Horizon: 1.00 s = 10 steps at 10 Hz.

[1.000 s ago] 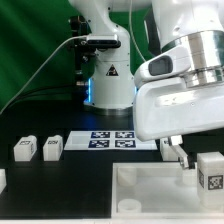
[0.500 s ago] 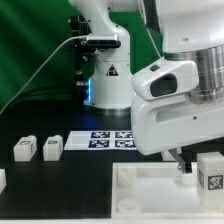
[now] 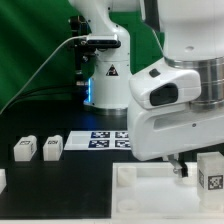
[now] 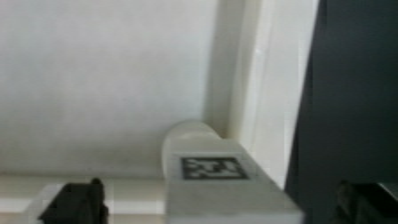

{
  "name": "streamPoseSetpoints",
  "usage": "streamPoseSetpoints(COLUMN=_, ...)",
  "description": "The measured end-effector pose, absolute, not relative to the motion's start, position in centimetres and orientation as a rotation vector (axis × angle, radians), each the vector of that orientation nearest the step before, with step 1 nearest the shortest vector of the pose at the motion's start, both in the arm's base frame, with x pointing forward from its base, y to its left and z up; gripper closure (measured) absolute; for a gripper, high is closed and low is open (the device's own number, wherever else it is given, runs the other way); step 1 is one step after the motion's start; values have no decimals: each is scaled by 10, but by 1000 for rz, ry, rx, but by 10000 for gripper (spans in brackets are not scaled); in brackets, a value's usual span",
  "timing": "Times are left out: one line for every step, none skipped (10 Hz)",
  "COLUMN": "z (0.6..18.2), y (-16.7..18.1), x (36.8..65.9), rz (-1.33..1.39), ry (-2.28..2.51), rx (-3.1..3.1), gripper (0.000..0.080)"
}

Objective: Assemble one leg

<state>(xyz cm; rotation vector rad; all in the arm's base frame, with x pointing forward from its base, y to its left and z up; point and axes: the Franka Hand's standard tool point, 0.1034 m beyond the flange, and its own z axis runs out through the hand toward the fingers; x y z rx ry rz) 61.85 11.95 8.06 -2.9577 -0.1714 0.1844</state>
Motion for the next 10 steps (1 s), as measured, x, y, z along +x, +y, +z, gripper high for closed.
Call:
streamPoseSetpoints(z=79, y=119, x=618, rz=188, ry=-174, rx=-2958, gripper=151)
streamPoseSetpoints(z=78, y=118, x=617, rz=193, ry=-138, rx=-2961, gripper=283)
streamPoseSetpoints(z=78, y=118, x=617, rz=197, ry=-103, rx=-2963, gripper=283)
streamPoseSetpoints(z=78, y=118, x=617, rz=198, ry=-99, rx=-2964, gripper=422)
streamPoseSetpoints(z=77, y=115, x=617, rz=205, ry=-19, rx=-2973, gripper=498)
streamPoseSetpoints(z=77, y=116, x=617, rz=221, ry=174, rx=-2973, gripper=498)
streamPoseSetpoints(z=77, y=116, x=617, rz=230, ry=318, rx=-2967, gripper=502)
streamPoseSetpoints(z=77, y=113, x=621, rz=219, ry=459, rx=-2949, gripper=502)
streamPoseSetpoints(z=76, y=113, x=623, rz=215, ry=752, rx=-2892, gripper=503)
streamPoseSetpoints(z=75, y=115, x=625, rz=204, ry=1053, rx=-2782, gripper=503)
